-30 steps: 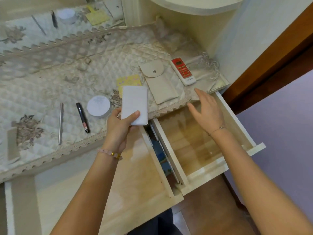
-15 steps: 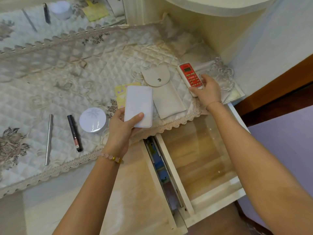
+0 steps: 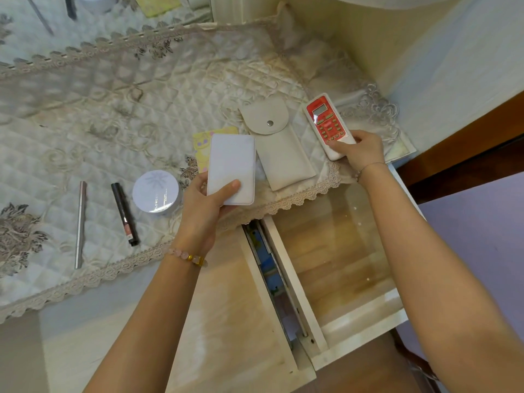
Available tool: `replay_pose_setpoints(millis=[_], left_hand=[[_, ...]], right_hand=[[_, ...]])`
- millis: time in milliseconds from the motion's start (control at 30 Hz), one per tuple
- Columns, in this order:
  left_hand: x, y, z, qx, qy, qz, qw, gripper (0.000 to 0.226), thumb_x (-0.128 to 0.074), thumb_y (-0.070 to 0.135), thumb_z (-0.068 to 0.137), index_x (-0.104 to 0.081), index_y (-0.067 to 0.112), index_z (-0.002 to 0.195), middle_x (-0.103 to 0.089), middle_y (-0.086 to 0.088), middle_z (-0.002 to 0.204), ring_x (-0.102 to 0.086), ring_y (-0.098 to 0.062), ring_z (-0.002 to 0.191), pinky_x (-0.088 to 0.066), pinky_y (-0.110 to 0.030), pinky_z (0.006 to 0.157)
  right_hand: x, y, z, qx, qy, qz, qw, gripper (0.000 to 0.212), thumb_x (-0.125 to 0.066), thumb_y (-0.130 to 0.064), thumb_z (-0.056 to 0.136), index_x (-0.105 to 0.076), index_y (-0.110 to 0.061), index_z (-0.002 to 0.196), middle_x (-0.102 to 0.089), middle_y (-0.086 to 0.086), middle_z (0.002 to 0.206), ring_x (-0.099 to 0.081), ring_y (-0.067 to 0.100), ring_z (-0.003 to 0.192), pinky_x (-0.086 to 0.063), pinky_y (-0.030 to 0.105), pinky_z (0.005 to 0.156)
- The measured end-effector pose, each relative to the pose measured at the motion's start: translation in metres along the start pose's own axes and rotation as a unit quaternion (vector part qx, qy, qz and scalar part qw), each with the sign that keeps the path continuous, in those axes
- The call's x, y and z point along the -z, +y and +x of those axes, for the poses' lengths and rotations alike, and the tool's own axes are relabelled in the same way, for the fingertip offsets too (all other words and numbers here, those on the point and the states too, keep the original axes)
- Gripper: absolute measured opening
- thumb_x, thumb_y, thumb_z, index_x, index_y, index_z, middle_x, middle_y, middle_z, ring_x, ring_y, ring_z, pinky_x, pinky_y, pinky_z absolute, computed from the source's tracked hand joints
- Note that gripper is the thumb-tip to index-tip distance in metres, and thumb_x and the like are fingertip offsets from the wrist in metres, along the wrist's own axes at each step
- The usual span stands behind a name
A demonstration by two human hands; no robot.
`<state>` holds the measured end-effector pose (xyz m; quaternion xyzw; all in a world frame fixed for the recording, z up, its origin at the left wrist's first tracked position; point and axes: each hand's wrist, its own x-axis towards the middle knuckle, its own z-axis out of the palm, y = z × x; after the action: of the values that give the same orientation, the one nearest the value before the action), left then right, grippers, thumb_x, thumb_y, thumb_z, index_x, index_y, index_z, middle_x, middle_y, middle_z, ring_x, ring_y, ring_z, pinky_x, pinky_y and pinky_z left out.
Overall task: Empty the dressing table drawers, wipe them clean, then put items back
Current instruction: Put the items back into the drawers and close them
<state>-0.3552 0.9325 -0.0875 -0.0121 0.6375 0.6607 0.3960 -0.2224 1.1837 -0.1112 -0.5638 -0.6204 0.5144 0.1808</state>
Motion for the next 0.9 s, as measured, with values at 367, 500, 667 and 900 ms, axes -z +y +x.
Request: replay_pose_setpoints(millis=[367, 500, 667, 900], left_hand=[[0.024, 0.002, -0.036, -0.011, 0.019, 0.001, 1.000, 0.047, -0.069, 0.009, 0.081, -0.049, 0.005, 0.124, -0.062, -0.005, 0.114, -0.064, -0.019, 0.101, -0.056, -0.024, 0.068], [0.041, -0.005, -0.061, -0.012, 0.035, -0.005, 0.999, 0.043, -0.069, 0.008, 0.081, -0.051, 0.009, 0.120, -0.063, -0.002, 0.111, -0.065, -0.014, 0.097, -0.055, -0.022, 0.067], [0.067, -0.020, -0.102, -0.008, 0.080, -0.012, 0.997, 0.042, -0.069, 0.008, 0.082, -0.050, 0.009, 0.119, -0.063, -0.002, 0.108, -0.065, -0.015, 0.093, -0.055, -0.021, 0.063], [0.112, -0.045, -0.168, -0.020, 0.125, -0.062, 0.990, 0.038, -0.067, 0.005, 0.082, -0.050, 0.011, 0.115, -0.065, -0.003, 0.102, -0.066, -0.016, 0.087, -0.056, -0.023, 0.065]], right_hand=[[-0.010, 0.013, -0.094, -0.092, -0.061, 0.176, 0.978, 0.039, -0.063, 0.000, 0.084, -0.055, 0.004, 0.121, -0.062, 0.014, 0.112, -0.063, 0.019, 0.093, -0.054, 0.014, 0.060], [-0.017, 0.022, -0.140, -0.107, -0.093, 0.202, 0.969, 0.036, -0.062, -0.001, 0.084, -0.056, 0.000, 0.119, -0.064, 0.010, 0.109, -0.064, 0.013, 0.090, -0.055, 0.016, 0.064], [-0.017, 0.035, -0.196, -0.108, -0.149, 0.208, 0.961, 0.037, -0.061, -0.002, 0.085, -0.055, -0.005, 0.121, -0.067, 0.004, 0.105, -0.066, 0.011, 0.093, -0.057, 0.020, 0.072], [-0.026, 0.053, -0.255, -0.113, -0.226, 0.204, 0.946, 0.035, -0.059, 0.000, 0.086, -0.054, -0.004, 0.121, -0.065, 0.010, 0.111, -0.065, 0.020, 0.100, -0.057, 0.025, 0.077]])
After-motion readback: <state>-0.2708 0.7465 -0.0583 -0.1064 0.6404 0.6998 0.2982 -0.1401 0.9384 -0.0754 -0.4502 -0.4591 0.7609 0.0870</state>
